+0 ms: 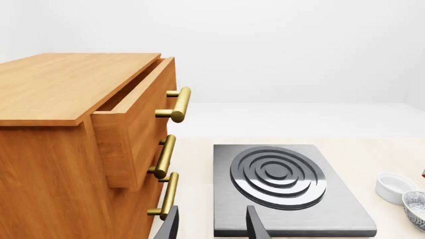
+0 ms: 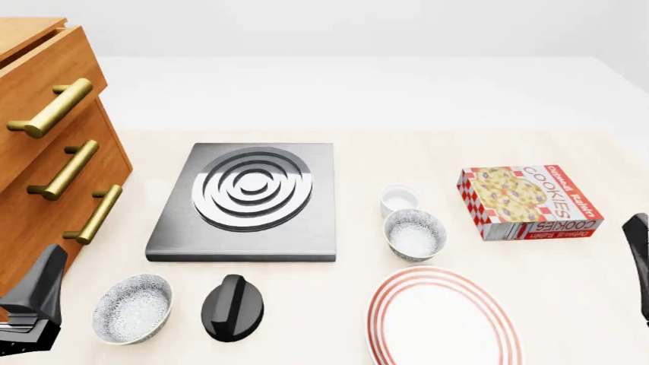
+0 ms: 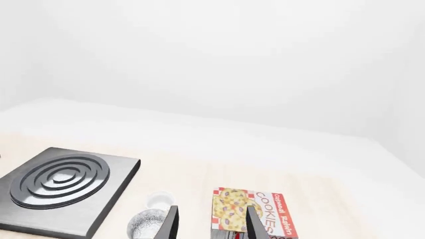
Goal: Pick the akita bowl between the plate and the ramekin and place it on the plate.
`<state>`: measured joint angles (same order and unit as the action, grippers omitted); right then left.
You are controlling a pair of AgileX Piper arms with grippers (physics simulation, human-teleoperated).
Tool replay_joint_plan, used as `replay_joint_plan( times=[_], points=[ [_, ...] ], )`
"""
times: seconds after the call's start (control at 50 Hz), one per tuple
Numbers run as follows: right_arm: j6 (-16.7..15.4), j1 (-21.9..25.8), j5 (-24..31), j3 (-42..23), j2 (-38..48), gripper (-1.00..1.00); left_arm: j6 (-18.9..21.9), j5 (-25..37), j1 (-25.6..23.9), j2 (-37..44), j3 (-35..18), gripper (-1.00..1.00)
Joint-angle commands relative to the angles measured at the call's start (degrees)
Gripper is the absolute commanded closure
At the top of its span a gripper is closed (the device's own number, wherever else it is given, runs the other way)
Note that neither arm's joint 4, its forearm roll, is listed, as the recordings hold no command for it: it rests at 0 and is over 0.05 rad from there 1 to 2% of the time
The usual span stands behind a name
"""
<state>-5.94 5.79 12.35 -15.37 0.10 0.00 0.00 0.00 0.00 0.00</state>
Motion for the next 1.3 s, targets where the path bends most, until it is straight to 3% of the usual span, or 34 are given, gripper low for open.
replay_joint_plan(
  times=[0.02, 0.22, 0.28, 0.3, 0.38, 0.46, 0.6, 0.62, 0.68, 0.7, 0.76, 0.78, 0.82, 0.88, 0.9, 0.94, 1.02, 1.22, 1.3],
  points=[
    [-3.55, 5.21, 11.94, -17.51, 1.65, -1.00, 0.00, 0.00, 0.00, 0.00, 0.00, -1.00],
    [-4.45, 9.41, 17.37, -30.00, 13.53, -1.00, 0.00, 0.00, 0.00, 0.00, 0.00, -1.00],
    [-3.00, 9.88, 19.10, -32.65, 16.42, -1.00, 0.00, 0.00, 0.00, 0.00, 0.00, -1.00],
    [-4.70, 9.39, 20.43, -34.19, 17.76, -1.00, 0.00, 0.00, 0.00, 0.00, 0.00, -1.00],
    [-4.35, 9.96, 24.35, -38.82, 22.03, -1.00, 0.00, 0.00, 0.00, 0.00, 0.00, -1.00],
    [-0.80, 11.85, 28.14, -44.38, 27.24, -1.00, 0.00, 0.00, 0.00, 0.00, 0.00, -1.00],
    [1.24, 12.02, 33.90, -49.67, 36.08, -1.00, 0.00, 0.00, 0.00, 0.00, 0.00, -1.00],
    [2.96, 13.72, 34.06, -50.84, 37.04, -1.00, 0.00, 0.00, 0.00, 0.00, 0.00, -1.00],
    [2.73, 14.01, 35.29, -50.40, 40.48, -1.00, 0.00, 0.00, 0.00, 0.00, 0.00, -1.00],
    [5.00, 15.89, 35.15, -51.07, 41.50, -1.00, 0.00, 0.00, 0.00, 0.00, 0.00, -1.00],
    [2.95, 14.51, 35.49, -51.74, 43.08, -1.00, 0.00, 0.00, 0.00, 0.00, 0.00, -1.00],
    [4.56, 15.25, 36.18, -52.47, 44.24, -1.00, 0.00, 0.00, 0.00, 0.00, 0.00, -1.00],
    [3.90, 15.02, 37.05, -52.78, 46.19, -1.00, 0.00, 0.00, 0.00, 0.00, 0.00, -1.00],
    [7.08, 15.66, 38.66, -54.31, 48.98, -1.00, 0.00, 0.00, 0.00, 0.00, 0.00, -1.00],
    [9.97, 16.24, 39.35, -55.74, 50.11, -1.00, 0.00, 0.00, 0.00, 0.00, 0.00, -1.00],
    [8.89, 16.31, 39.99, -56.32, 51.76, -1.00, 0.00, 0.00, 0.00, 0.00, 0.00, -1.00],
    [11.47, 18.03, 40.40, -57.53, 54.21, -1.00, 0.00, 0.00, 0.00, 0.00, 0.00, -1.00],
    [14.78, 15.87, 39.94, -54.65, 58.33, -1.00, 0.00, 0.00, 0.00, 0.00, 0.00, -1.00],
    [14.02, 13.94, 38.91, -52.22, 60.48, -1.00, 0.00, 0.00, 0.00, 0.00, 0.00, -1.00]
  ],
)
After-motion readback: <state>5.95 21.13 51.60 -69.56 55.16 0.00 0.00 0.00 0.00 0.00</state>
